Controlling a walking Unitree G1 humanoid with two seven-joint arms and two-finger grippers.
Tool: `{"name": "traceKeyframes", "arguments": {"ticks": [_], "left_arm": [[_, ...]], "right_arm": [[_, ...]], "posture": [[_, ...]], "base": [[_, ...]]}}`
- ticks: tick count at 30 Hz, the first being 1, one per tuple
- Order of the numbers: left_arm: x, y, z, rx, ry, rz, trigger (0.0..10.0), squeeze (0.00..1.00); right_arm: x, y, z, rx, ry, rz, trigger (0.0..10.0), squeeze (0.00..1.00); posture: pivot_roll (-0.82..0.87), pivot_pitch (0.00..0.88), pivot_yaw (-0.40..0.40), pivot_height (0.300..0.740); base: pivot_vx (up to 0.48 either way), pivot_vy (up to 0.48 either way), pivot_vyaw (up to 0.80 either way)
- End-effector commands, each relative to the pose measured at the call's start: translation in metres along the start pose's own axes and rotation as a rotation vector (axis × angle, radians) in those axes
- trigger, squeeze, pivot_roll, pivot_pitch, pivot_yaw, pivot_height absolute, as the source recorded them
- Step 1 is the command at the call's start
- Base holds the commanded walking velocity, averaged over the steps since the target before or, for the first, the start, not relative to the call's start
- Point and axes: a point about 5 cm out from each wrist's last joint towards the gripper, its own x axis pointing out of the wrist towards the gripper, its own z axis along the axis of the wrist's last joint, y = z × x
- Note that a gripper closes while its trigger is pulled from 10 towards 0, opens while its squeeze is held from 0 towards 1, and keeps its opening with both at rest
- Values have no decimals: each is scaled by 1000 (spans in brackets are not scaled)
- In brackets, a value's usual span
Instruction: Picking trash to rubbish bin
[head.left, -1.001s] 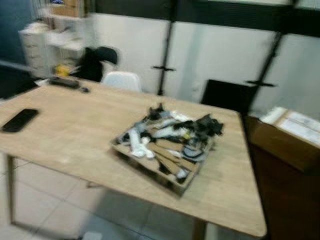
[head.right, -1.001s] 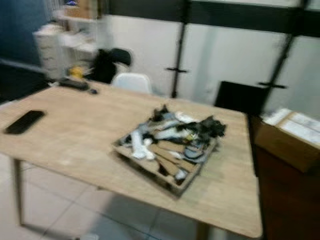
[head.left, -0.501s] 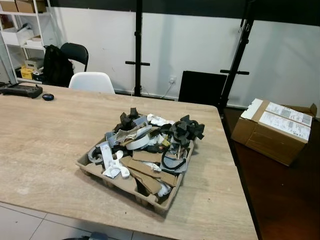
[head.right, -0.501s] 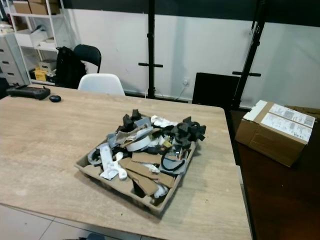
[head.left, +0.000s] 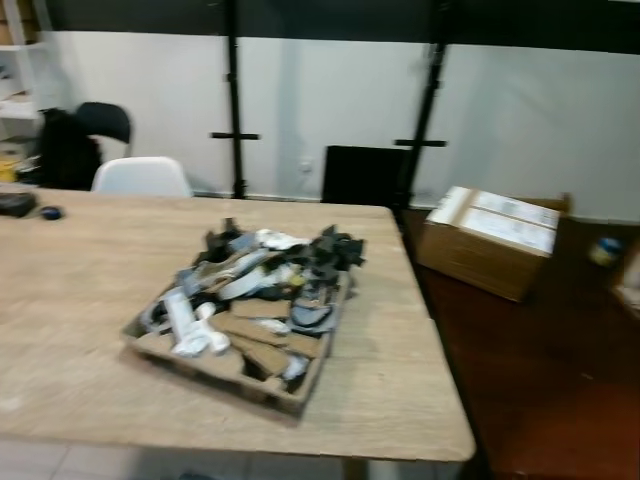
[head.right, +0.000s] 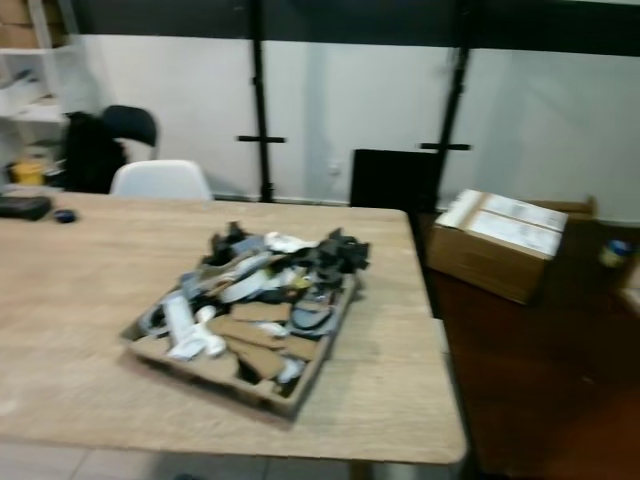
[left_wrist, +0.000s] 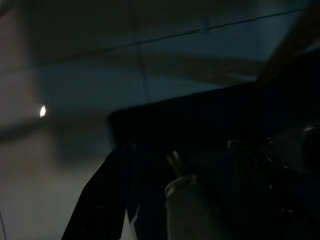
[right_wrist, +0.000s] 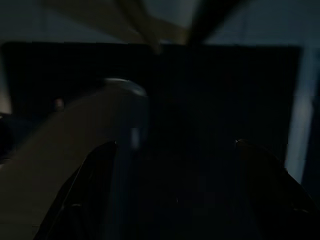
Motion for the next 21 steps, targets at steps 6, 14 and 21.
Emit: {"name": "traceKeyframes", "arguments": {"ticks": [6, 14, 21], "left_arm": [[-1, 0, -5, 0, 16, -1, 10000, 0], [-1, 1, -6, -1, 23, 15, 10000, 0], [-3, 9, -11, -29, 54, 84, 10000, 0]], "right_arm": [[0, -2, -4, 4, 22, -6, 10000, 0], [0, 1, 0, -17, 20, 11, 10000, 0], [1, -1, 19, -11, -88, -14, 10000, 0]], "posture": [[-74, 117, -11, 740], [-73, 119, -14, 740], [-71, 118, -20, 740]], "base": [[0, 0, -800], [0, 0, -200], [0, 0, 0]]}}
